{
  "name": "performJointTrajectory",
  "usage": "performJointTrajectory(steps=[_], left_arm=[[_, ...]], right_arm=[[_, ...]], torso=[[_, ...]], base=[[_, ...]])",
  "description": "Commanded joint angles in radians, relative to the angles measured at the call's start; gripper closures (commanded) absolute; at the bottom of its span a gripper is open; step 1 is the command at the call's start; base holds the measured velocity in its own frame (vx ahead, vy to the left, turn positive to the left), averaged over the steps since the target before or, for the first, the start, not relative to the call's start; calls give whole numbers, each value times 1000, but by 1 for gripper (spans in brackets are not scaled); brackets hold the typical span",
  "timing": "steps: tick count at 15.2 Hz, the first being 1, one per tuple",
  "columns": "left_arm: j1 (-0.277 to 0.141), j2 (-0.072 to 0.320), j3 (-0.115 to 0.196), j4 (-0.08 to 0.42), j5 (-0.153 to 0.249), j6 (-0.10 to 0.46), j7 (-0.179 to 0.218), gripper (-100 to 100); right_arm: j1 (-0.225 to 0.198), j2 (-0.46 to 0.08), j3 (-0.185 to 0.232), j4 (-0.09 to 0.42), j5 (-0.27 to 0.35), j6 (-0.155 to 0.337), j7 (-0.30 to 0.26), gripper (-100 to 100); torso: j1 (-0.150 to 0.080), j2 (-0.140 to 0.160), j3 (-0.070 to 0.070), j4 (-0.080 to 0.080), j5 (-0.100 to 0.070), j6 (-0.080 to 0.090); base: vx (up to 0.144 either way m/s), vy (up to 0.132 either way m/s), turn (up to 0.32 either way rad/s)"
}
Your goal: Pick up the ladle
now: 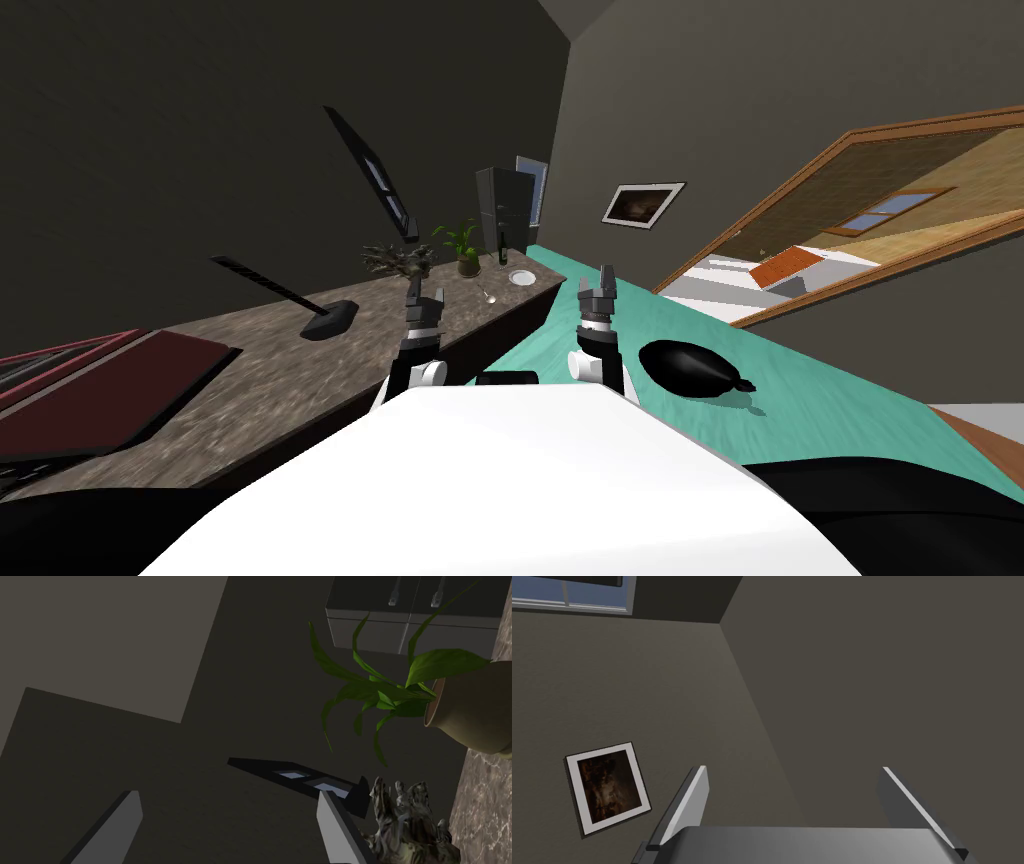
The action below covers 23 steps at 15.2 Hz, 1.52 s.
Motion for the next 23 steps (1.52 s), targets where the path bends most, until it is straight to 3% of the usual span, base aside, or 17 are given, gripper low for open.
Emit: performJointTrajectory(steps=[1,9,10,11,12,13,14,15,16,17,18,19,20,23], left_arm=[[1,30,4,4,7,11,-5,-100],[13,200,47,43,79,130,-58,-100],[13,200,47,43,79,130,-58,-100],[16,234,58,54,98,160,-72,-100],[16,234,58,54,98,160,-72,-100],[20,270,69,65,118,193,-87,-100],[20,270,69,65,118,193,-87,-100],[24,307,81,77,140,229,-102,-100],[24,307,81,77,140,229,-102,-100],[28,342,93,90,163,266,-119,-100],[28,345,93,90,163,266,-119,-100],[32,380,106,103,187,298,-136,-100],[32,384,106,103,187,306,-136,-100],[42,451,132,132,240,379,-174,-100]], right_arm=[[0,0,0,0,0,0,0,0],[0,0,0,0,0,0,0,0],[0,0,0,0,0,0,0,0],[0,0,0,0,0,0,0,0],[0,0,0,0,0,0,0,0],[0,0,0,0,0,0,0,0],[0,0,0,0,0,0,0,0],[0,0,0,0,0,0,0,0],[0,0,0,0,0,0,0,0],[0,0,0,0,0,0,0,0],[0,0,0,0,0,0,0,0],[0,0,0,0,0,0,0,0],[0,0,0,0,0,0,0,0],[0,0,0,0,0,0,0,0]], torso=[[0,0,0,0,0,0],[-4,-3,-2,-1,-1,0],[-4,-3,-2,-1,-1,0],[-4,-3,-2,-1,-1,0],[-4,-4,-2,-1,-1,0],[-4,-4,-2,-1,-1,0],[-4,-4,-2,-1,-1,0],[-4,-3,-2,-1,-1,0],[-4,-3,-2,-1,-1,0],[-4,-3,-2,-1,-1,0],[-4,-4,-2,-1,-1,0],[-4,-4,-2,-1,-1,0],[-5,-4,-3,-1,-1,0],[-5,-4,-3,-1,-1,0]], base=[[5,-9,-22],[35,-49,-73],[49,-48,-66],[50,-51,-79],[47,-52,-64],[49,-59,-87],[41,-51,-77],[41,-60,-98],[44,-58,-76],[51,-62,-108],[58,-62,-86],[65,-74,-104],[60,-72,-82],[62,-66,-103]])
